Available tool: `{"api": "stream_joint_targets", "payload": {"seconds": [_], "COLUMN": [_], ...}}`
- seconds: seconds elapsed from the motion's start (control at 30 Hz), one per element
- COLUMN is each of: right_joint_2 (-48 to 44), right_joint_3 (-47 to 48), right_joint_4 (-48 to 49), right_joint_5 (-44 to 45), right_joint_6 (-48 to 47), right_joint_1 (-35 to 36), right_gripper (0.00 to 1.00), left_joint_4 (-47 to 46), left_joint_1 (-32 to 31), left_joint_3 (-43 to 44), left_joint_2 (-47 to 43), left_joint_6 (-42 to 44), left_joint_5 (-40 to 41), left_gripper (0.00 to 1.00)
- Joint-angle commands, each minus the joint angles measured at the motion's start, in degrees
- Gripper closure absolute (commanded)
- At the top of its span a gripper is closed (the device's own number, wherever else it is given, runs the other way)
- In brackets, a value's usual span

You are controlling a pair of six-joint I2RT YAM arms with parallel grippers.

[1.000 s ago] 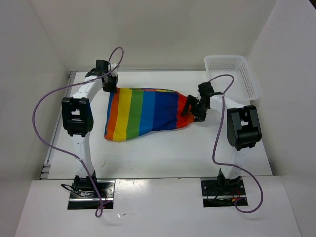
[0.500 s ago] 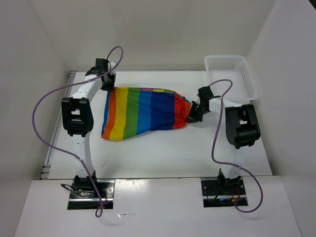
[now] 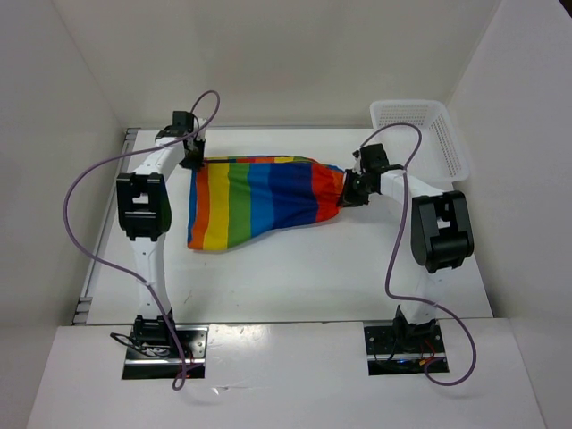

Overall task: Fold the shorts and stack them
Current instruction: Fold the shorts

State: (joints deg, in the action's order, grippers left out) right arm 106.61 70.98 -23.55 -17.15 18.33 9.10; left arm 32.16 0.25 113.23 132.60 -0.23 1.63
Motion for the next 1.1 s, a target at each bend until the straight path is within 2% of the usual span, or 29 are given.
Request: {"api": "stream_joint_targets", "payload": {"seconds": [0.0, 0.07, 0.13, 0.2, 0.27, 0.33, 0.53, 0.63, 0.73, 0.83, 0.87, 0.97, 1.0, 1.07], "right_joint_2": [-3.2, -3.2, -3.8, -4.3, -4.3, -4.9, -4.9, -4.9, -4.9, -5.4, -5.4, -7.0, -7.9, -9.2], "right_joint_3": [2.2, 2.8, 3.6, 4.7, 4.7, 5.2, 5.8, 7.3, 8.8, 9.4, 9.4, 9.4, 9.4, 9.4], "right_joint_4": [0.1, 0.1, 0.1, 0.1, -0.5, -0.5, -1.1, -1.1, -1.6, -1.6, -1.6, -2.7, -2.7, -4.3], "right_joint_5": [0.6, 0.6, 0.0, 0.0, -0.6, 0.1, 1.7, 2.6, 5.0, 7.6, 9.0, 10.6, 11.7, 13.1], "right_joint_6": [-3.7, -5.1, -6.1, -7.7, -8.2, -10.0, -11.3, -12.7, -14.4, -15.8, -16.6, -19.2, -20.0, -22.6], "right_joint_1": [-0.1, -0.1, -0.1, -0.1, -0.1, -0.1, -0.1, -0.1, -0.1, -0.1, -0.1, -0.1, -0.1, -0.1], "right_gripper": [1.0, 1.0, 1.0, 1.0, 1.0, 1.0, 1.0, 1.0, 1.0, 1.0, 1.0, 1.0, 1.0, 1.0], "left_joint_4": [0.3, 1.7, 2.3, 2.8, 3.3, 4.4, 7.7, 7.7, 7.1, 7.9, 8.4, 9.1, 9.8, 9.8], "left_joint_1": [1.2, 1.2, 1.2, 1.2, 1.2, 1.2, 1.2, 1.2, 1.2, 1.2, 1.2, 1.2, 0.5, -1.0], "left_joint_3": [1.8, 2.4, 2.4, 1.9, -0.5, -5.1, -12.8, -13.9, -13.4, -11.7, -11.7, -10.3, -9.5, -8.8], "left_joint_2": [1.6, 1.6, 0.5, -2.6, -6.4, -9.4, -8.3, -7.2, -4.8, -2.5, -2.0, -0.6, -0.6, -0.6], "left_joint_6": [0.2, 0.2, 0.2, 0.2, 0.2, 0.2, 0.2, 0.2, 0.2, 0.2, 0.2, 0.2, 0.2, 0.2], "left_joint_5": [-0.4, -2.1, -2.6, -4.0, -5.4, -5.9, -6.7, -8.0, -10.3, -14.8, -15.9, -21.7, -26.3, -29.4], "left_gripper": [0.77, 0.71, 0.58, 0.51, 0.41, 0.36, 0.3, 0.22, 0.19, 0.19, 0.31, 0.53, 0.64, 0.74]}}
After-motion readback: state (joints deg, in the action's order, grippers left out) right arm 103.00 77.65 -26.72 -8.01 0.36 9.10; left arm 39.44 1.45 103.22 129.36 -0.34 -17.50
